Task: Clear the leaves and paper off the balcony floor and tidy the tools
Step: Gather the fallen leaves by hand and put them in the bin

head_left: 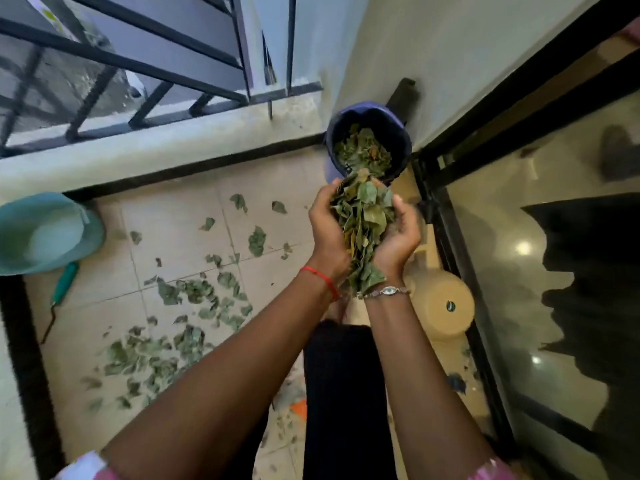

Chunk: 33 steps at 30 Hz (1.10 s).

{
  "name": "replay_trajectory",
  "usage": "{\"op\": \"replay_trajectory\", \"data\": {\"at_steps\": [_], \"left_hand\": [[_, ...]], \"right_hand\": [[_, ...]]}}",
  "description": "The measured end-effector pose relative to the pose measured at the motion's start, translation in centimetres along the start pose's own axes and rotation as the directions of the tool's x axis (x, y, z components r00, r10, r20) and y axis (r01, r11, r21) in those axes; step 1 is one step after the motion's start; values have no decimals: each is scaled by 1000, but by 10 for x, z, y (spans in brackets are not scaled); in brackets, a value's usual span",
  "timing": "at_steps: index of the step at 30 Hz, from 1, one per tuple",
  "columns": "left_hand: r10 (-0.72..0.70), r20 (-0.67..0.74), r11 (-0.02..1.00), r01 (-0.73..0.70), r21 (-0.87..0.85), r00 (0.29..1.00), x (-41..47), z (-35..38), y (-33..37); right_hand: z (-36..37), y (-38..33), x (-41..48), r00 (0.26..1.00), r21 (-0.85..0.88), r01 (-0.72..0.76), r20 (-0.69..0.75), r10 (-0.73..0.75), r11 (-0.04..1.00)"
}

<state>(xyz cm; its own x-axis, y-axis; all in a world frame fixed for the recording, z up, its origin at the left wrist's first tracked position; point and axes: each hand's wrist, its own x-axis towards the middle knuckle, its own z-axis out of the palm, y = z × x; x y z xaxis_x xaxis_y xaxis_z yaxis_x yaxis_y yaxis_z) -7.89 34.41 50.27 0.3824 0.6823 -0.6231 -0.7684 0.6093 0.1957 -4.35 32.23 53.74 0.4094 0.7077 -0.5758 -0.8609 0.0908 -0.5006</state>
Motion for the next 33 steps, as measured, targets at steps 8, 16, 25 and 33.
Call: {"op": "replay_trajectory", "data": {"at_steps": [8,16,25,33], "left_hand": [[-38,-119,998,32,-52,992,187,-1,-13],[-74,-301,996,58,-64,951,334,-16,-39],[-230,-401,972,193,-132,887,382,-144,-139],[-170,-678,961,273,48,715,271,-156,-149]], "right_hand": [[-20,5,193,992,-22,-67,-108,64,998],[-58,-2,346,940,-128,-168,-320,120,977],[-73,13,422,870,-209,-422,-366,329,882],[-50,21,405,871,-554,-235,-484,-80,799]]}}
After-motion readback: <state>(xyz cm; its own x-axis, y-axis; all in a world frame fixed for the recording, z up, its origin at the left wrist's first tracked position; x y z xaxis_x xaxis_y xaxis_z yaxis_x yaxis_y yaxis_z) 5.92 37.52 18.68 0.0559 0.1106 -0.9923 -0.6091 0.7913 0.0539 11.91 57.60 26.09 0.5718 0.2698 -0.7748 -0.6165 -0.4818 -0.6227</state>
